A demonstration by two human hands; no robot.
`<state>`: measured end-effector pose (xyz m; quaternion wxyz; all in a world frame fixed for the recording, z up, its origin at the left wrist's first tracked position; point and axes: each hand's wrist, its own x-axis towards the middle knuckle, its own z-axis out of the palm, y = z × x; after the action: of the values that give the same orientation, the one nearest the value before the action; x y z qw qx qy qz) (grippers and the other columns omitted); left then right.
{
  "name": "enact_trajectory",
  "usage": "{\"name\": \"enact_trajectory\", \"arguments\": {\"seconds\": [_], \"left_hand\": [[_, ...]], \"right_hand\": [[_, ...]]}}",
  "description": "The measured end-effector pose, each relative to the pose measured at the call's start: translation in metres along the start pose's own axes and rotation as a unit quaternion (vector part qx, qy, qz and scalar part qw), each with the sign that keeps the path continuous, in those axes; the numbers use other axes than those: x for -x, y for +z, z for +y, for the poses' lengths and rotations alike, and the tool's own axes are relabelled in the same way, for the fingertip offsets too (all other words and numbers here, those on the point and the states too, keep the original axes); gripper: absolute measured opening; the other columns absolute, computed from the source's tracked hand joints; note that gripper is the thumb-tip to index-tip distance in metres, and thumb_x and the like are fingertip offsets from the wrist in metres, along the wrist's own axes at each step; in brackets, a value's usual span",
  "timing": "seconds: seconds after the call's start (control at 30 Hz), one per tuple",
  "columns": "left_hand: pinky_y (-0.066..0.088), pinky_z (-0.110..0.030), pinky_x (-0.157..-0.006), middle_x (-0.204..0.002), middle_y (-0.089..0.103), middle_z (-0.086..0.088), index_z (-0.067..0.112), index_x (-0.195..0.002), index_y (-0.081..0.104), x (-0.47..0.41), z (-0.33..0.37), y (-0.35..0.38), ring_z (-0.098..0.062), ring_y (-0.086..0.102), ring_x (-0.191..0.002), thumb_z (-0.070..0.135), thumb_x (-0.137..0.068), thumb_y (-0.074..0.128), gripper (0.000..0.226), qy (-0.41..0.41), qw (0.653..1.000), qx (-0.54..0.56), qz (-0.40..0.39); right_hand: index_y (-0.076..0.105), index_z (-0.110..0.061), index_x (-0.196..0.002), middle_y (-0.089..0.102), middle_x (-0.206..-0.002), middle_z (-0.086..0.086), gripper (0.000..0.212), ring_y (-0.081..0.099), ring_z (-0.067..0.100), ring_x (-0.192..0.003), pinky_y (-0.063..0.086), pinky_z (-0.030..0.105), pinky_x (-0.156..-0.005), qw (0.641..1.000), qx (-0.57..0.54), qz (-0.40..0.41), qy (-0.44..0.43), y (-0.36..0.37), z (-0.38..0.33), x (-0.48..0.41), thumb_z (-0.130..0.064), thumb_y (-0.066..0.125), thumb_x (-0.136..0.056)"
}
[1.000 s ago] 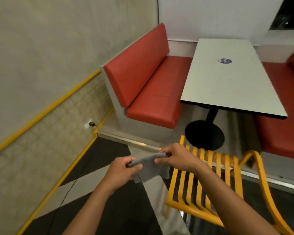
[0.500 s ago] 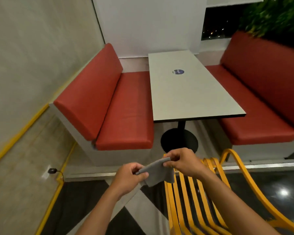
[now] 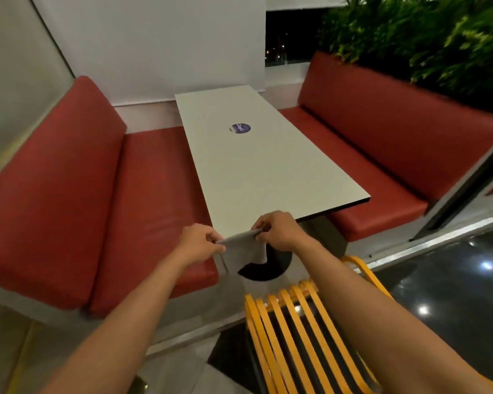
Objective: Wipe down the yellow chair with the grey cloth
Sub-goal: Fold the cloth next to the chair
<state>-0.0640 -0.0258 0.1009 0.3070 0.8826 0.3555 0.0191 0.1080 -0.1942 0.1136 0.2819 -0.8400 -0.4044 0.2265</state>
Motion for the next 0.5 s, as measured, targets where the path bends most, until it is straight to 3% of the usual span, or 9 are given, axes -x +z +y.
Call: {"name": "enact_trajectory", "arguments": {"seconds": [0.07,0.13,0.23,0.33,0.4,0.5], "left_hand": [[0.035,-0.012,-0.055,-0.071,0.066,0.015,0.027,-0.091,0.083,-0.042,0.003,-0.019,-0.006,0.058,-0.07,0.026,-0.08,0.088,0.012,0.016,0.999,0.006,0.039],[0.036,-0.012,-0.055,-0.073,0.066,0.016,0.031,-0.087,0.079,-0.079,0.002,-0.031,-0.004,0.058,-0.069,0.024,-0.081,0.084,0.011,0.029,0.995,0.018,0.096],[0.044,-0.028,-0.061,-0.08,0.072,0.011,0.027,-0.086,0.079,-0.12,-0.014,-0.015,-0.015,0.064,-0.076,0.022,-0.084,0.079,0.006,0.062,0.985,0.021,0.161],[0.055,-0.037,-0.073,-0.095,0.078,0.004,0.027,-0.097,0.082,-0.132,-0.043,0.035,-0.025,0.07,-0.093,0.025,-0.088,0.077,0.011,0.054,0.991,-0.01,0.119],[0.059,-0.038,-0.078,-0.111,0.079,0.006,0.031,-0.106,0.083,-0.124,-0.059,0.07,-0.025,0.067,-0.105,0.027,-0.09,0.077,0.018,0.052,0.995,-0.048,0.072],[0.059,-0.04,-0.093,-0.147,0.064,0.007,0.028,-0.129,0.073,-0.11,-0.073,0.103,-0.024,0.055,-0.128,0.032,-0.093,0.076,0.037,0.083,0.993,-0.075,0.048]], "right_hand": [[0.083,-0.019,-0.106,0.079,-0.108,0.001,0.025,0.064,0.01,-0.091,0.046,0.011,-0.068,0.999,-0.001,0.043,0.004,-0.008,-0.013,-0.04,-0.003,0.07,-0.09],[0.083,-0.02,-0.103,0.079,-0.107,0.0,0.028,0.067,0.012,-0.091,0.056,0.023,-0.077,0.995,-0.02,0.091,0.016,-0.011,-0.022,-0.077,-0.001,0.067,-0.09],[0.082,-0.02,-0.107,0.077,-0.115,0.002,0.03,0.07,0.018,-0.097,0.058,0.031,-0.089,0.991,-0.016,0.13,0.033,0.003,-0.018,-0.115,0.001,0.065,-0.093],[0.078,-0.019,-0.123,0.073,-0.127,0.005,0.04,0.068,0.026,-0.114,0.053,0.03,-0.096,0.993,0.069,0.062,0.078,0.04,0.006,-0.124,0.003,0.059,-0.095],[0.074,-0.018,-0.129,0.07,-0.131,0.008,0.046,0.066,0.031,-0.121,0.054,0.037,-0.1,0.987,0.117,-0.01,0.106,0.065,0.028,-0.118,0.004,0.058,-0.092],[0.068,-0.019,-0.134,0.065,-0.136,0.007,0.051,0.061,0.033,-0.125,0.055,0.042,-0.098,0.982,0.163,-0.03,0.089,0.084,0.048,-0.104,0.003,0.058,-0.089]]}}
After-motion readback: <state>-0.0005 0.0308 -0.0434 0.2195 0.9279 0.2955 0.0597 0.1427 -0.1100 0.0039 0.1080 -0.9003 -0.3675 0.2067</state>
